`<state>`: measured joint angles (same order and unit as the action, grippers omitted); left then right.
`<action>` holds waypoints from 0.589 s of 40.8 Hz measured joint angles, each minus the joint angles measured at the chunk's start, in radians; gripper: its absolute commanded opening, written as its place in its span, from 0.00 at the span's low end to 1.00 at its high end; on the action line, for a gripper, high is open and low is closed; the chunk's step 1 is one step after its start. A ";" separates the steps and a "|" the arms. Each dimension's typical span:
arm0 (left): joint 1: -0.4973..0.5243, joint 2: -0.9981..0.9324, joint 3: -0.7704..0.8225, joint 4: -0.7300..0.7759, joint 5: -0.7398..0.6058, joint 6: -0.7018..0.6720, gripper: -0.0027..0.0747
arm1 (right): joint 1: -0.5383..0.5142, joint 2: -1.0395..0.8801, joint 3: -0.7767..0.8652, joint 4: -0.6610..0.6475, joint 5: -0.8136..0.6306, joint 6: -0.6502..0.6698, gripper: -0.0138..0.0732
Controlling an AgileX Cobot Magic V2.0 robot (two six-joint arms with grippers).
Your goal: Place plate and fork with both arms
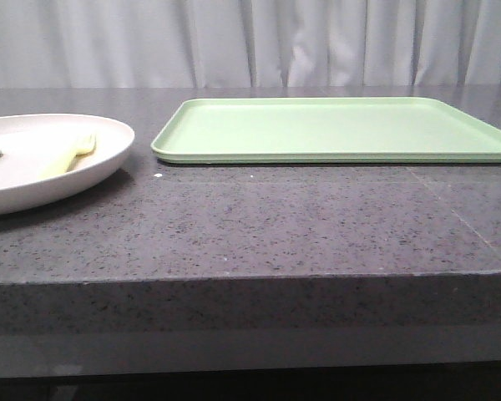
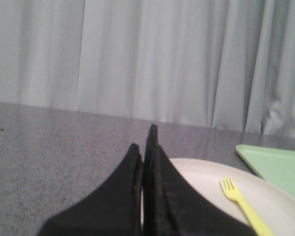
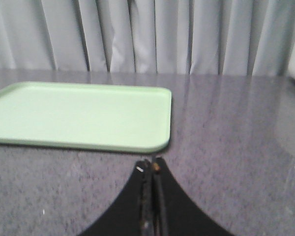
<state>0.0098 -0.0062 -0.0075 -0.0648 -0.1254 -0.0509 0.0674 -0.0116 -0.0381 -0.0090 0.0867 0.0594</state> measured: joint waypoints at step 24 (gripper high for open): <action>0.000 0.332 -0.507 0.088 0.237 0.000 0.01 | 0.000 0.269 -0.540 0.054 0.333 0.000 0.04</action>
<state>0.0098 0.3257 -0.5141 0.0237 0.1119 -0.0509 0.0674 0.2578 -0.5783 0.0447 0.4200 0.0594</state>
